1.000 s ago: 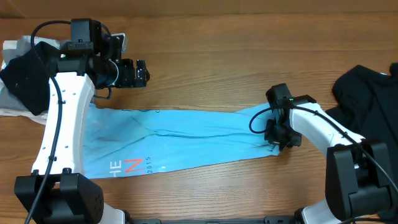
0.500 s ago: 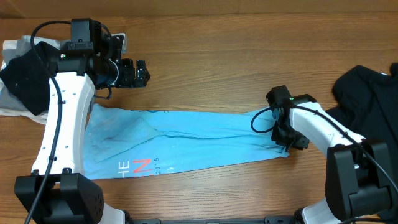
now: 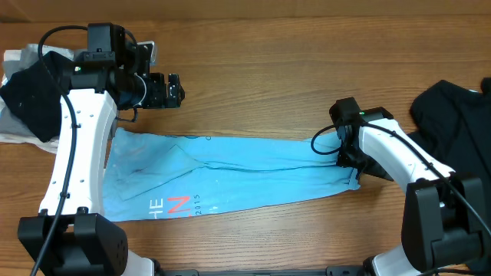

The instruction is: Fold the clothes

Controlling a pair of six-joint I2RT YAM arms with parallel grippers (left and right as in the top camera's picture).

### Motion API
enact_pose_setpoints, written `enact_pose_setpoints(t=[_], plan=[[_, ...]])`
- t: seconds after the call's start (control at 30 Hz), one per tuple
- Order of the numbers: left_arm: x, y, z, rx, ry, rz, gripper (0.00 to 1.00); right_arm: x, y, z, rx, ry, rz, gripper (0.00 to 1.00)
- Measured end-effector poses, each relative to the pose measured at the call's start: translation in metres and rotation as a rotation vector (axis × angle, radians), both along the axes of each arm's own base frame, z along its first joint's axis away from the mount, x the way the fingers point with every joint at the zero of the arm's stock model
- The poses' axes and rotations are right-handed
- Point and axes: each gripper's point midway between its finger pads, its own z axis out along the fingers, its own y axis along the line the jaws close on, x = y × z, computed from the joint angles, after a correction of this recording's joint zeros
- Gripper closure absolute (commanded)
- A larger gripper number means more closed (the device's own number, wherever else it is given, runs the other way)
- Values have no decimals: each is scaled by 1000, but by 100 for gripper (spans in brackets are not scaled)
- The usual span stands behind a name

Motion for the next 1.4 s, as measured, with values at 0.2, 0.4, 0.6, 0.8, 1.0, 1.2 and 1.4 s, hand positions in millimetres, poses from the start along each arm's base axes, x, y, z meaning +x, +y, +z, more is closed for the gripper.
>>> enact_pose_setpoints(t=[0.2,0.4,0.6,0.8,1.0,1.2,1.4], plan=[[0,0,0,0,0,0,0,-11,-3,2,-13,46,-6,0],[0,0,0,0,1,0,0,-18,-13,3,-7,57,-80,0],[0,0,0,0,1,0,0,-5,-13,-3,100,-7,-122,0],[0,1,0,7,1,3,0,13,-9,12,268,-118,-98,0],[-1,4,-1,21,5,9,0,21,-17,18,474,-179,-89,0],[1,5,-1,28,0,12,0,41,-7,26,729,-283,27,0],[1,5,-1,28,-3,12,0,49,1,23,812,-338,114,0]])
